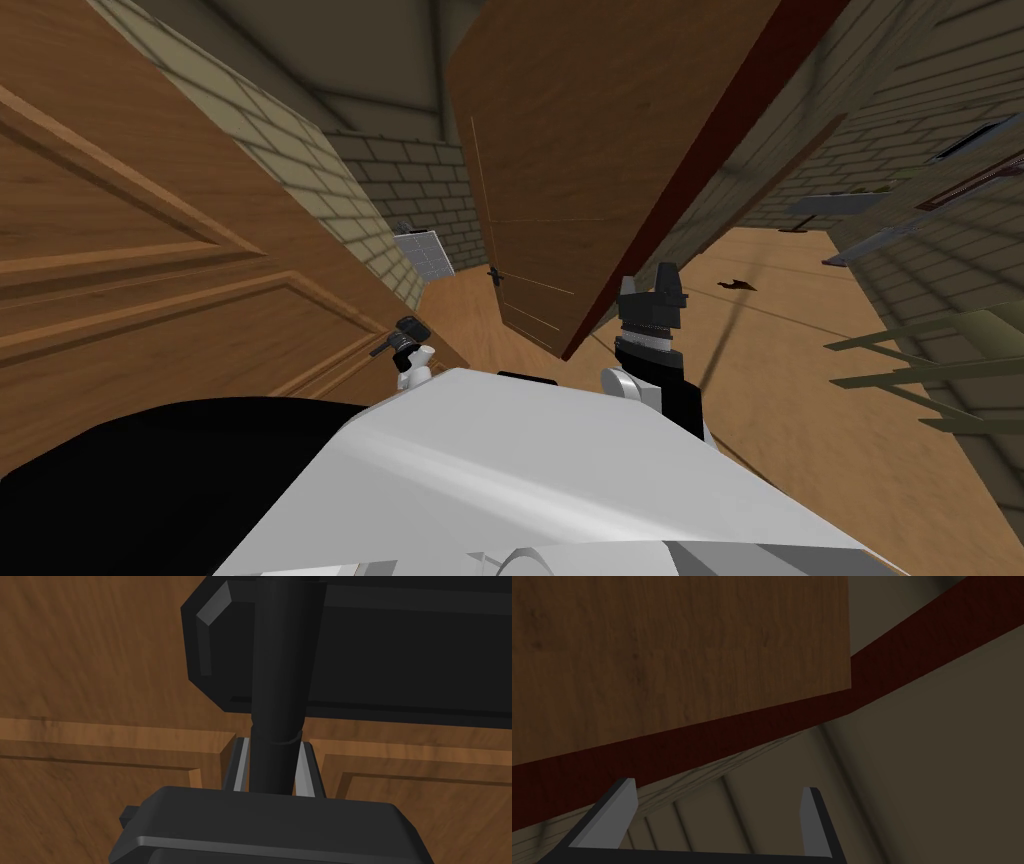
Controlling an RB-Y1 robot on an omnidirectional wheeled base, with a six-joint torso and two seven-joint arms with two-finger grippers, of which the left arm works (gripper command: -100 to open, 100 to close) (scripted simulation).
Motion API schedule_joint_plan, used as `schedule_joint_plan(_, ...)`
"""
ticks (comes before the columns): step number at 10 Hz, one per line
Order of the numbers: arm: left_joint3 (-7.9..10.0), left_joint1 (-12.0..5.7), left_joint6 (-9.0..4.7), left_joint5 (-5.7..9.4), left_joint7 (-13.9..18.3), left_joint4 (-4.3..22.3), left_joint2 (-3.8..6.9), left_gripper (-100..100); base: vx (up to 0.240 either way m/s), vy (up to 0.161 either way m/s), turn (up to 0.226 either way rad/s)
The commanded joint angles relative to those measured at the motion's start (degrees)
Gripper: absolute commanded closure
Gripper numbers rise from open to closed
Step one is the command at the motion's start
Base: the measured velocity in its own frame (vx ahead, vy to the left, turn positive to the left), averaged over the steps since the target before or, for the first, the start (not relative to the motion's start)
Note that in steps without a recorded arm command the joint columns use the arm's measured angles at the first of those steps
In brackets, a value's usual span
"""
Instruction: Push the door open
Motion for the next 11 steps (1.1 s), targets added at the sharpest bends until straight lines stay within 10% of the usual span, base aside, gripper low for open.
schedule_joint_plan(1,2.55,-0.81,-0.69,0.40,-1.33,-0.12,0.23,100,0.123,0.152,-0.061)
schedule_joint_plan(11,14.03,-3.29,-1.39,2.27,-7.26,-2.12,-1.61,100,0.096,0.104,-0.038)
